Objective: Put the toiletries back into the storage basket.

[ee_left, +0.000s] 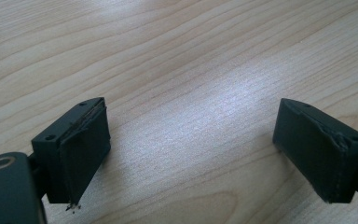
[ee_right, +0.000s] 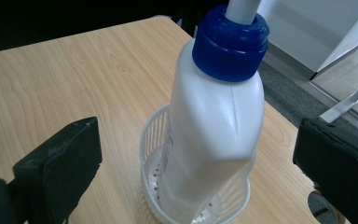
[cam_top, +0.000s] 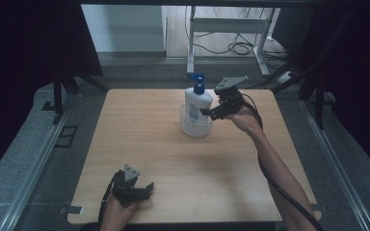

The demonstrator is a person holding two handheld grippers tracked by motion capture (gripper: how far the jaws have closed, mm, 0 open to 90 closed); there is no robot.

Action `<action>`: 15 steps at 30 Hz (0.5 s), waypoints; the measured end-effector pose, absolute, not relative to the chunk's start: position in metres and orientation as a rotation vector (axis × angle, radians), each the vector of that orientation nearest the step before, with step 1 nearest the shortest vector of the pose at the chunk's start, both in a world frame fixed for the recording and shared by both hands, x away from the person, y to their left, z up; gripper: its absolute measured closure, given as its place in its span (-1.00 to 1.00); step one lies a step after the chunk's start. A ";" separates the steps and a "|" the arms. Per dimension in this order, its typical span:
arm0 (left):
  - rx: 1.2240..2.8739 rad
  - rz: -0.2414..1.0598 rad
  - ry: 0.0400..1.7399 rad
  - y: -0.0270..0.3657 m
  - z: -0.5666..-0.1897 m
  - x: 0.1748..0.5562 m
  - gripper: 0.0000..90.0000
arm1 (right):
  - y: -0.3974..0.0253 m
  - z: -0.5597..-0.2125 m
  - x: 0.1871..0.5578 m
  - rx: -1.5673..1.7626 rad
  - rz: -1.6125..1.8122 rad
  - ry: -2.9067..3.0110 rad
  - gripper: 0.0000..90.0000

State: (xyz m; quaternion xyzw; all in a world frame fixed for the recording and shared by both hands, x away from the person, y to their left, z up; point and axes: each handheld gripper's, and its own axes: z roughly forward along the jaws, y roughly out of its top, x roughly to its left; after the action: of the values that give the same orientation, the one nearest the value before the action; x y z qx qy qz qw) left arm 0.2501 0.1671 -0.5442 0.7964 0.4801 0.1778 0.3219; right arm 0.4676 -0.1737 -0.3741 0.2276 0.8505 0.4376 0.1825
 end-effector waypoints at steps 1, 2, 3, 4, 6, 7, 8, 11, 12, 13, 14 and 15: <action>2.091 0.467 1.261 0.167 -0.544 0.250 -0.77 | -0.175 -0.374 0.466 0.644 1.238 2.396 -0.98; 2.091 0.467 1.261 0.167 -0.544 0.250 -0.77 | -0.175 -0.373 0.465 0.647 1.240 2.395 -0.98; 2.091 0.467 1.261 0.167 -0.544 0.250 -0.76 | -0.176 -0.372 0.464 0.649 1.243 2.393 -0.98; 2.091 0.467 1.261 0.167 -0.544 0.250 -0.77 | -0.177 -0.372 0.462 0.647 1.239 2.393 -0.98; 2.092 0.467 1.261 0.167 -0.544 0.250 -0.76 | -0.178 -0.371 0.459 0.650 1.239 2.390 -0.98; 2.091 0.467 1.261 0.167 -0.544 0.250 -0.77 | -0.178 -0.371 0.458 0.648 1.236 2.391 -0.98; 2.092 0.467 1.261 0.167 -0.544 0.250 -0.77 | -0.179 -0.371 0.456 0.649 1.234 2.390 -0.98; 2.093 0.468 1.260 0.167 -0.544 0.250 -0.77 | -0.180 -0.371 0.452 0.654 1.227 2.390 -0.98; 2.092 0.468 1.260 0.167 -0.544 0.250 -0.77 | -0.181 -0.371 0.451 0.653 1.226 2.391 -0.98; 2.092 0.468 1.260 0.167 -0.544 0.250 -0.77 | -0.181 -0.371 0.449 0.657 1.223 2.392 -0.97; 2.092 0.468 1.261 0.167 -0.544 0.250 -0.77 | -0.182 -0.372 0.447 0.661 1.222 2.392 -0.97; 2.092 0.468 1.261 0.167 -0.544 0.250 -0.77 | -0.182 -0.372 0.446 0.660 1.223 2.393 -0.97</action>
State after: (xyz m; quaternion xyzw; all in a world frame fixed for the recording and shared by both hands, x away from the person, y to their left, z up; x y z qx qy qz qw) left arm 0.2501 0.1670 -0.5441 0.7966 0.4799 0.1781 0.3214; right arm 0.4461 -0.1821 -0.3722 0.2344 0.8496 0.4344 0.1861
